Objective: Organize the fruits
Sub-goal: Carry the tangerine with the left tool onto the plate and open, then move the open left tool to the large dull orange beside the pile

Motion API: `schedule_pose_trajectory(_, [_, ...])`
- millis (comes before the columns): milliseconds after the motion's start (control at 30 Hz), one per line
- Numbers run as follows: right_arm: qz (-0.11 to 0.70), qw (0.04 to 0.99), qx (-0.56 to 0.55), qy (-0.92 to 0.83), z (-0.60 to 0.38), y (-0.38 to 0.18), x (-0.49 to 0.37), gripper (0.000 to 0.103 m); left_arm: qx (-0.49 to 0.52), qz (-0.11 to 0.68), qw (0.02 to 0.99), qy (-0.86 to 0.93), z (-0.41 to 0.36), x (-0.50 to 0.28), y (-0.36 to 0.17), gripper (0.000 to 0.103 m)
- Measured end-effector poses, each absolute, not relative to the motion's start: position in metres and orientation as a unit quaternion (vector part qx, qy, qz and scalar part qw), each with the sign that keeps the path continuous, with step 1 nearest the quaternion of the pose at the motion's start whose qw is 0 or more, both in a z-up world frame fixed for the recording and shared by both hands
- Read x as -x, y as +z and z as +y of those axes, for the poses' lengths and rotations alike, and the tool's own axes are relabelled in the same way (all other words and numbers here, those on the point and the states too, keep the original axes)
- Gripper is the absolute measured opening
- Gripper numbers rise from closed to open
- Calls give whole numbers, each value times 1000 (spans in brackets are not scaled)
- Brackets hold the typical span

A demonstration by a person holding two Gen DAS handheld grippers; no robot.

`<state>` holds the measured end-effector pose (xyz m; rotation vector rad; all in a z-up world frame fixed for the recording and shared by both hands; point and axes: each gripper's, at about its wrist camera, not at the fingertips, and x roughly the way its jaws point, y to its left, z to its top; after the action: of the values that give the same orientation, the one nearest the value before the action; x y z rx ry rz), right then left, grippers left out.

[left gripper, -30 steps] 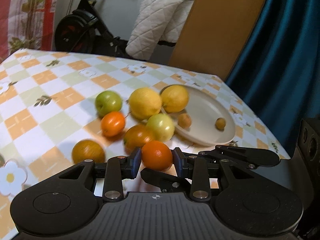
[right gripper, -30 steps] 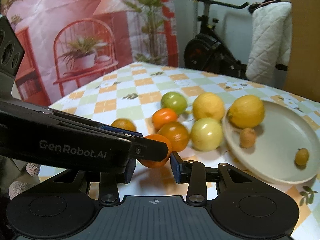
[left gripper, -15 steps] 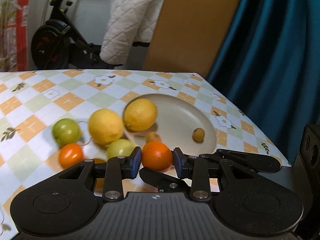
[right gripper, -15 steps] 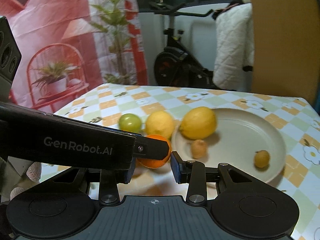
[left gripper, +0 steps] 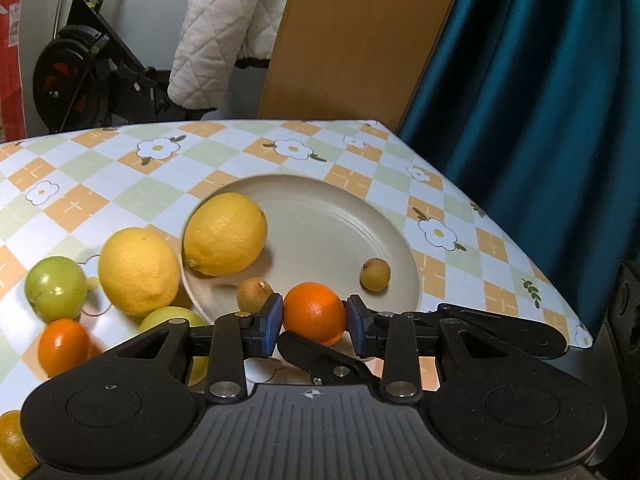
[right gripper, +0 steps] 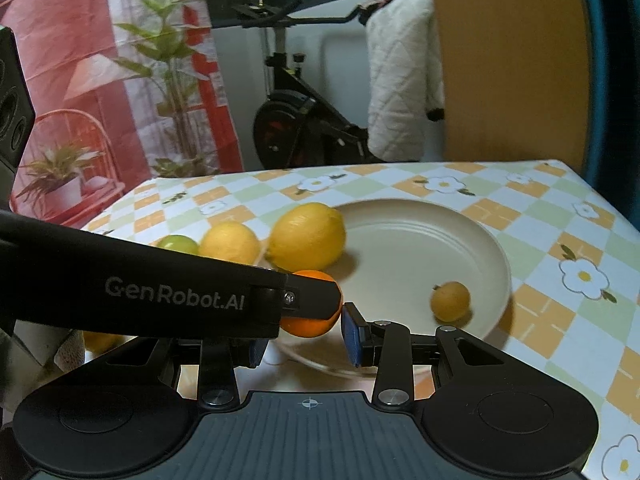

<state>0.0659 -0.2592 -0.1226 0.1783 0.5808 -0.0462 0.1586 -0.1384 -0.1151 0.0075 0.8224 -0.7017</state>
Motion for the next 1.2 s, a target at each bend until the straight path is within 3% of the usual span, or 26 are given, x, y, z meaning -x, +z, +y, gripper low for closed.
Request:
schedule_pose_trajectory(533, [287, 953, -90, -31, -268, -130, -70, 33, -18, 409, 856, -316, -152, -169, -125, 37])
schedule_pose_trajectory(700, [284, 954, -83, -45, -269, -127, -66, 38, -16, 402, 860, -314, -146, -166, -119, 38])
schedule_pose_trajectory(1200, [260, 963, -63, -17, -240, -114, -47, 40, 37, 354, 904, -237, -39, -144, -81, 38])
